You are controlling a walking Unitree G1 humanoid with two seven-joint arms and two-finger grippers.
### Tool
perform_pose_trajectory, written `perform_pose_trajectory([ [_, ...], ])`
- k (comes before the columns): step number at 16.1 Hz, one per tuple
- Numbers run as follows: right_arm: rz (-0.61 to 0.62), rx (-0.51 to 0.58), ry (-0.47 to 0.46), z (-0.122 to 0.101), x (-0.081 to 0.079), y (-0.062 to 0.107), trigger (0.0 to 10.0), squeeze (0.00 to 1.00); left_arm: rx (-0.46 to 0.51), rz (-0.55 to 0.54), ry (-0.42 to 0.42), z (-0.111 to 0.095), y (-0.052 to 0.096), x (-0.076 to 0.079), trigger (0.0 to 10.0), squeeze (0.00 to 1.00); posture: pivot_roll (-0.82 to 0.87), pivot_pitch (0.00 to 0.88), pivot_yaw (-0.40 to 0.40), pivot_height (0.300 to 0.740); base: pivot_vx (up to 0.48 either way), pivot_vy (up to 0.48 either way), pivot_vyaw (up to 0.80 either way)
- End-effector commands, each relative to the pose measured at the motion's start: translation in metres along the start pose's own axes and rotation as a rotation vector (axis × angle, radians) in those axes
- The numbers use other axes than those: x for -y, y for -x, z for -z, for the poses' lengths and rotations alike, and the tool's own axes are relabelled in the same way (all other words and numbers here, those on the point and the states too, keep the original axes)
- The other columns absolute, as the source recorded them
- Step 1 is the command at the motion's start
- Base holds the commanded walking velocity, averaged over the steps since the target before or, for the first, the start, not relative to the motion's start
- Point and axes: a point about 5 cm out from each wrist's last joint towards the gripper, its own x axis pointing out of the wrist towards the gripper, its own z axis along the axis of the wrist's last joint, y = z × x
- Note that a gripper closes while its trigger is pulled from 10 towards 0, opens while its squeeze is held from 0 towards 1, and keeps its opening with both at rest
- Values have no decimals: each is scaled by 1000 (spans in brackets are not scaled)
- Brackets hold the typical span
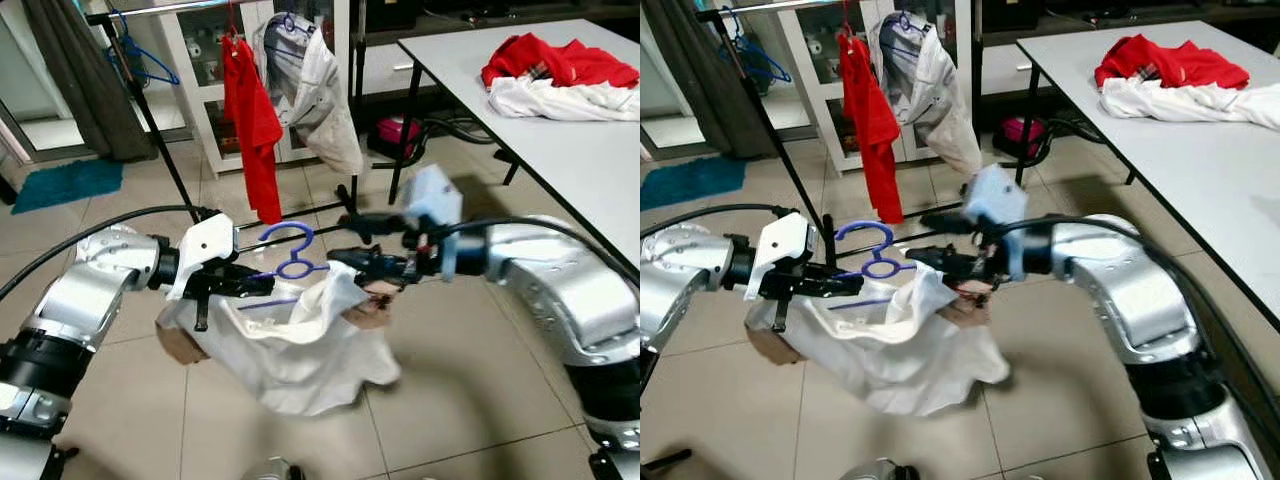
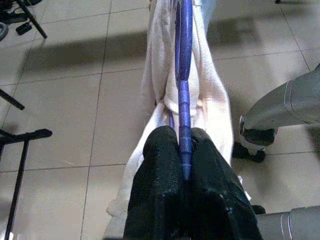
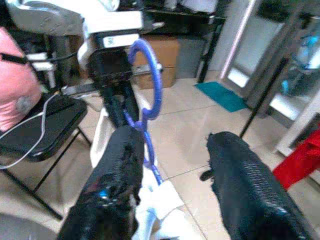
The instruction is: Hang hanger
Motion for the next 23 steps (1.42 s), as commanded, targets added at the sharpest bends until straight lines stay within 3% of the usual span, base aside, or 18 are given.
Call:
perform_pose_trajectory([
  [1,50,9,-9,-2,3,6,10000,1000,15,-43,-15,-5,9,-3,0,0,-94,0,95,740,0,0,0],
  [2,124,3,-30,2,6,13,10000,1000,21,-62,-6,-5,12,-4,0,0,-99,0,97,740,0,0,0],
  [4,275,-133,-50,38,8,23,10000,1000,41,-86,9,-6,22,-7,0,0,-105,0,106,740,0,0,0],
  [7,300,-168,-82,49,5,25,10000,1000,28,-115,17,-5,28,-10,0,0,-105,0,107,740,0,0,0],
  [8,347,-230,-126,62,4,26,10000,82,37,-127,22,-7,30,-12,0,0,-101,0,105,740,0,0,0],
  [9,439,-300,-183,75,8,27,10000,0,41,-133,24,-8,31,-13,0,0,-100,0,106,740,0,0,0],
  [13,478,-270,-376,95,1,12,10000,0,54,-130,33,-9,29,-13,0,0,-96,0,109,740,0,0,0],
  [19,563,-257,-467,106,10,7,10000,0,67,-126,44,-10,28,-12,0,0,-97,0,109,740,0,0,0],
  [20,565,-243,-482,107,11,5,9529,0,69,-124,45,-10,28,-12,0,0,-96,0,109,740,0,0,0],
  [21,567,-239,-490,109,11,3,5725,0,74,-119,45,-11,27,-12,0,0,-93,0,109,740,0,0,0],
  [22,576,-226,-502,111,13,-1,8706,0,75,-111,47,-12,27,-11,0,0,-90,0,111,740,0,0,0],
  [23,578,-220,-505,111,14,-2,9373,0,75,-110,48,-12,26,-11,0,0,-90,0,111,740,0,0,0],
])
